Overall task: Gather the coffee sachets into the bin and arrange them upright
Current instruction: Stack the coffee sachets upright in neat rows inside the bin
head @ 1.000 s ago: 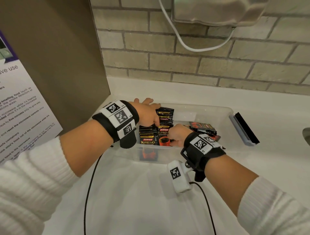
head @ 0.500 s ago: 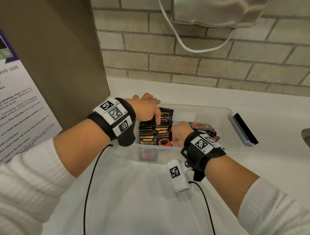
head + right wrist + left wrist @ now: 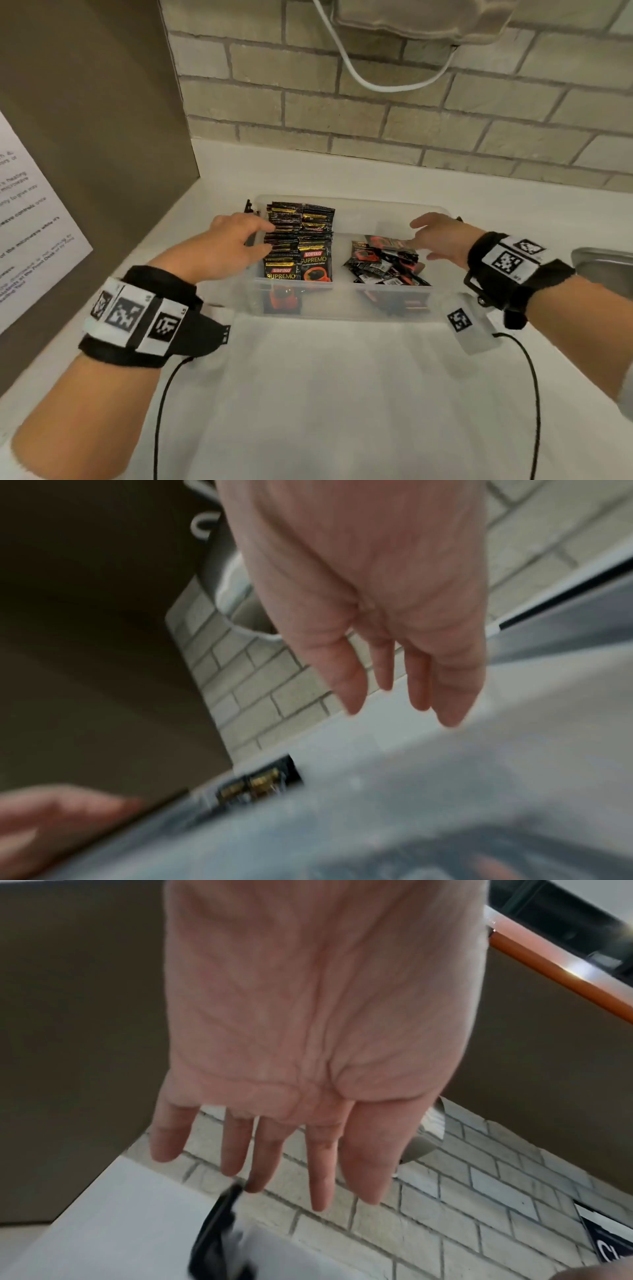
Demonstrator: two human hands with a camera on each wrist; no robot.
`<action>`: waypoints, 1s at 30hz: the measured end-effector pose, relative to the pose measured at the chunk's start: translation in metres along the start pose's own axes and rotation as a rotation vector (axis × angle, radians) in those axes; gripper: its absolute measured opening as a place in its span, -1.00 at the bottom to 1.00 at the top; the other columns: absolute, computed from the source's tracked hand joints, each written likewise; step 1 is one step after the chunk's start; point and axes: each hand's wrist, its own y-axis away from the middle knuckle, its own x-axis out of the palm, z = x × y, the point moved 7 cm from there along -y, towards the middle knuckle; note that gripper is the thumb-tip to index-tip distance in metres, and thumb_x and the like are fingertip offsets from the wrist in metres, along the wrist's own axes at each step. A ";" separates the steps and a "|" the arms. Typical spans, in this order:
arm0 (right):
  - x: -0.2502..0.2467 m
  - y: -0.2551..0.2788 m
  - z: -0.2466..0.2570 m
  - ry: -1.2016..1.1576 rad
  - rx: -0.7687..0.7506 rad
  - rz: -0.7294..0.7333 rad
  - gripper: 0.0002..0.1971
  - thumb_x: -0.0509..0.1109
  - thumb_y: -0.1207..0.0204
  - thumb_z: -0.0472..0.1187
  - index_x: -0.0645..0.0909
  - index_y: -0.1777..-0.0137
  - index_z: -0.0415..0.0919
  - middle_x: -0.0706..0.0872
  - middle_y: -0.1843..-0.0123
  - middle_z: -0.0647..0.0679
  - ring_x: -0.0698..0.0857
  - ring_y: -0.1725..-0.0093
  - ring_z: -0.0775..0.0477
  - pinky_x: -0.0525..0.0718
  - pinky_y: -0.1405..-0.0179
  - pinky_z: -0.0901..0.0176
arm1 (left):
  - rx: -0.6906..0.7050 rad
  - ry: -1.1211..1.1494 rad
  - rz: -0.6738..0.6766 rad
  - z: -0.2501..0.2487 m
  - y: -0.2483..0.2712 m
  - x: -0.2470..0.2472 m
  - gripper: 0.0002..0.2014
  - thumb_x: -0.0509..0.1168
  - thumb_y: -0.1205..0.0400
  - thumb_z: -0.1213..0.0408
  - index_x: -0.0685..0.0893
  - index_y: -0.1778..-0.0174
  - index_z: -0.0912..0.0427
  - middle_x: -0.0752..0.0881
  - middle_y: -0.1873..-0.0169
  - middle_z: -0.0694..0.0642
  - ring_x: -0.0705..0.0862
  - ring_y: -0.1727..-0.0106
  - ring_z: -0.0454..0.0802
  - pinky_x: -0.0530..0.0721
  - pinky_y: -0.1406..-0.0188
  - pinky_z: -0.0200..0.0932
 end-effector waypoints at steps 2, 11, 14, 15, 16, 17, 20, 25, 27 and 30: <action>0.013 -0.001 -0.007 0.426 0.019 0.131 -0.31 0.42 -0.52 -0.09 0.20 -0.57 -0.21 0.39 -0.51 -0.21 0.46 -0.43 -0.21 0.50 -0.41 0.01 | -0.039 -0.005 0.000 0.000 0.002 0.014 -0.55 0.17 -0.68 0.17 0.34 -0.52 -0.02 0.27 -0.55 0.12 0.06 -0.60 0.12 0.06 -0.58 0.07; 0.027 -0.016 0.023 1.272 -0.068 0.342 -0.08 0.45 -0.46 0.01 -0.05 -0.64 -0.23 0.27 -0.60 -0.21 0.36 -0.54 -0.21 0.40 -0.50 -0.07 | 0.023 0.155 -0.160 -0.001 -0.003 0.034 -0.48 0.09 -0.67 0.49 0.31 -0.52 -0.04 -0.05 -0.66 0.05 -0.32 -0.63 0.13 -0.28 -0.59 0.02; 0.034 -0.042 0.038 1.430 -0.154 0.293 -0.18 0.42 -0.49 -0.01 0.08 -0.60 -0.30 0.37 -0.55 -0.23 0.45 -0.49 -0.21 0.47 -0.45 -0.03 | 0.004 0.191 -0.128 0.000 -0.002 0.034 -0.44 0.09 -0.66 0.53 0.28 -0.53 -0.06 -0.09 -0.66 0.01 -0.34 -0.62 0.09 -0.26 -0.59 0.04; 0.039 -0.049 0.039 1.459 -0.173 0.295 -0.22 0.42 -0.49 -0.02 0.13 -0.58 -0.32 0.41 -0.52 -0.23 0.49 -0.45 -0.20 0.51 -0.42 0.00 | 0.004 0.195 -0.124 -0.001 -0.002 0.034 -0.42 0.08 -0.65 0.54 0.28 -0.53 -0.07 -0.10 -0.66 0.00 -0.34 -0.62 0.08 -0.25 -0.58 0.03; 0.044 -0.054 0.040 1.477 -0.175 0.307 -0.24 0.43 -0.48 -0.03 0.17 -0.56 -0.33 0.44 -0.50 -0.23 0.52 -0.42 -0.20 0.54 -0.37 0.04 | 0.002 0.197 -0.123 -0.001 -0.002 0.033 -0.41 0.08 -0.64 0.55 0.28 -0.53 -0.08 -0.10 -0.66 -0.01 -0.34 -0.61 0.07 -0.25 -0.58 0.02; 0.050 -0.058 0.039 1.486 -0.171 0.327 -0.24 0.45 -0.47 -0.03 0.20 -0.55 -0.33 0.47 -0.47 -0.22 0.55 -0.38 -0.19 0.58 -0.30 0.07 | -0.001 0.198 -0.123 -0.001 -0.003 0.033 -0.40 0.07 -0.64 0.56 0.28 -0.53 -0.08 -0.11 -0.65 -0.01 -0.34 -0.61 0.07 -0.25 -0.58 0.01; 0.063 -0.065 0.032 1.504 -0.125 0.415 -0.25 0.51 -0.41 -0.03 0.25 -0.48 -0.31 0.59 -0.22 -0.15 0.60 -0.09 -0.12 0.56 0.04 0.09 | -0.013 0.180 -0.128 0.001 -0.004 0.032 -0.40 0.09 -0.63 0.55 0.30 -0.52 -0.09 -0.11 -0.66 0.01 -0.32 -0.61 0.10 -0.27 -0.56 -0.04; 0.076 -0.073 0.031 1.548 -0.219 0.418 -0.49 0.53 -0.38 -0.20 0.49 -0.27 -0.39 0.61 0.10 -0.09 0.58 0.18 -0.04 0.53 0.26 0.19 | -0.023 0.142 -0.107 0.007 -0.009 0.035 -0.45 0.15 -0.65 0.46 0.32 -0.51 -0.10 -0.09 -0.65 0.01 -0.31 -0.60 0.11 -0.26 -0.55 -0.06; 0.073 -0.073 0.036 1.581 -0.274 0.369 -0.62 0.39 -0.46 -0.33 0.48 -0.27 -0.39 0.63 -0.05 -0.18 0.54 0.09 -0.08 0.50 0.20 0.19 | -0.030 0.109 -0.089 0.008 -0.009 0.036 -0.47 0.18 -0.65 0.42 0.33 -0.49 -0.13 -0.08 -0.65 -0.01 -0.30 -0.60 0.10 -0.21 -0.58 0.01; 0.065 -0.070 0.045 1.570 -0.305 0.326 -0.76 0.24 -0.53 -0.38 0.53 -0.19 -0.37 0.52 0.26 -0.05 0.51 0.12 -0.09 0.42 0.46 0.28 | -0.067 0.040 -0.048 0.005 -0.009 0.034 -0.47 0.18 -0.65 0.38 0.32 -0.48 -0.19 -0.08 -0.65 -0.08 -0.26 -0.60 0.08 -0.08 -0.55 0.17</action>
